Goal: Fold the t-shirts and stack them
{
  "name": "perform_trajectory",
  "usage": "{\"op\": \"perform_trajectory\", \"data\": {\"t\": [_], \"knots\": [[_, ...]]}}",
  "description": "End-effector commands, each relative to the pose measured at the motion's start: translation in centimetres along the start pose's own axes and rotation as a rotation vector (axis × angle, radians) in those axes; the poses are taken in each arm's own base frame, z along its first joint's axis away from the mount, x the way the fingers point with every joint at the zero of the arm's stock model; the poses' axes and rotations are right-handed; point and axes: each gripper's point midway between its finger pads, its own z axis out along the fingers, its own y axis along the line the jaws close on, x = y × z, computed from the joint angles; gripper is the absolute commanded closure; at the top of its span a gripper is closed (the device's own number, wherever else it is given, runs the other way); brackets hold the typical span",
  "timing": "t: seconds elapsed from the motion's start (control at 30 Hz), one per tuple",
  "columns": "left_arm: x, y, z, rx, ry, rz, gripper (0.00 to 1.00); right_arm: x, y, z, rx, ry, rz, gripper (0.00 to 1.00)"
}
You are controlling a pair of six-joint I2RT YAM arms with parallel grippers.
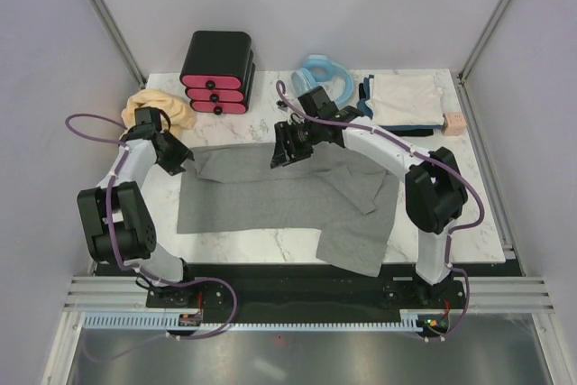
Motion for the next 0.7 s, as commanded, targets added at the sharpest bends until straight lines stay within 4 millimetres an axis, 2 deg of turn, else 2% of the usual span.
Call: {"op": "perform_trajectory", "data": {"t": [0.0, 0.13, 0.27, 0.67], "knots": [[-3.1, -2.5, -0.7, 0.06, -0.085, -0.02, 0.51, 1.5, -0.7, -0.5, -0.013, 0.019, -0.024, 0.49], [-3.0, -2.3, 0.8, 0.028, -0.046, -0.005, 0.51, 2.1, -1.6, -0.7, -0.004, 0.031, -0.003, 0.5], [-2.4, -2.1, 1.8, 0.017, -0.005, 0.004, 0.52, 1.9, -2.6, -1.2, 0.011, 0.021, 0.015, 0.5], [-1.2, -2.0, 3.1, 0.004, 0.037, 0.033, 0.53, 2.1, -5.1, -1.2, 0.046, 0.029, 0.078, 0.51]]}}
